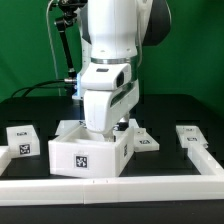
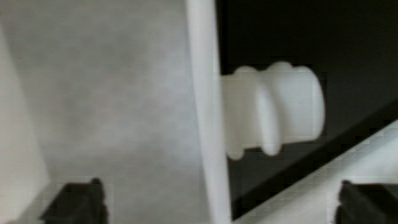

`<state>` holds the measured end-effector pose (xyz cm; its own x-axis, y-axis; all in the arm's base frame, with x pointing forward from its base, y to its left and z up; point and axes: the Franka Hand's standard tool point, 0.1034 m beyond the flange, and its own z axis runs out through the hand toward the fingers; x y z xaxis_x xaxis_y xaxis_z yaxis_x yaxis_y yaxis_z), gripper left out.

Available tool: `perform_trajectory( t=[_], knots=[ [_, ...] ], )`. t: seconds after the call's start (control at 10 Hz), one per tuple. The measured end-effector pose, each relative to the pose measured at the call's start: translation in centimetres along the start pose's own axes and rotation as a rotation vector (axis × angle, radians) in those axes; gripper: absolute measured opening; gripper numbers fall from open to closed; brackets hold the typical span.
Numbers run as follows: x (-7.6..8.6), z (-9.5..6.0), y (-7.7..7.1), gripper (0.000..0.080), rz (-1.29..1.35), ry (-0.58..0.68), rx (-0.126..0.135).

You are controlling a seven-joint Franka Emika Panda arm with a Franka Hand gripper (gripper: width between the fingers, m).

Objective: Assemble cabinet

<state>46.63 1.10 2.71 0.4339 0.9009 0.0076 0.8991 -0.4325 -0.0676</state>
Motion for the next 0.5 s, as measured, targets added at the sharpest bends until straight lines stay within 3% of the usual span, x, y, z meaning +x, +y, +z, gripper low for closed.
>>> perform_trajectory(
  t=[0.1, 0.2, 0.3, 0.4, 0.5],
  knots=[
    [0.0, 0.0, 0.0, 0.0507, 0.0, 0.0, 0.0],
    [0.0, 0.01, 0.0, 0.0372, 0.0, 0.0, 0.0],
    [0.0, 0.01, 0.0, 0.0372, 0.0, 0.0, 0.0],
    [0.0, 0.01, -0.01, 0.0177, 0.0, 0.0, 0.0],
    [0.0, 0.01, 0.0, 0.006, 0.0, 0.0, 0.0]
  ],
)
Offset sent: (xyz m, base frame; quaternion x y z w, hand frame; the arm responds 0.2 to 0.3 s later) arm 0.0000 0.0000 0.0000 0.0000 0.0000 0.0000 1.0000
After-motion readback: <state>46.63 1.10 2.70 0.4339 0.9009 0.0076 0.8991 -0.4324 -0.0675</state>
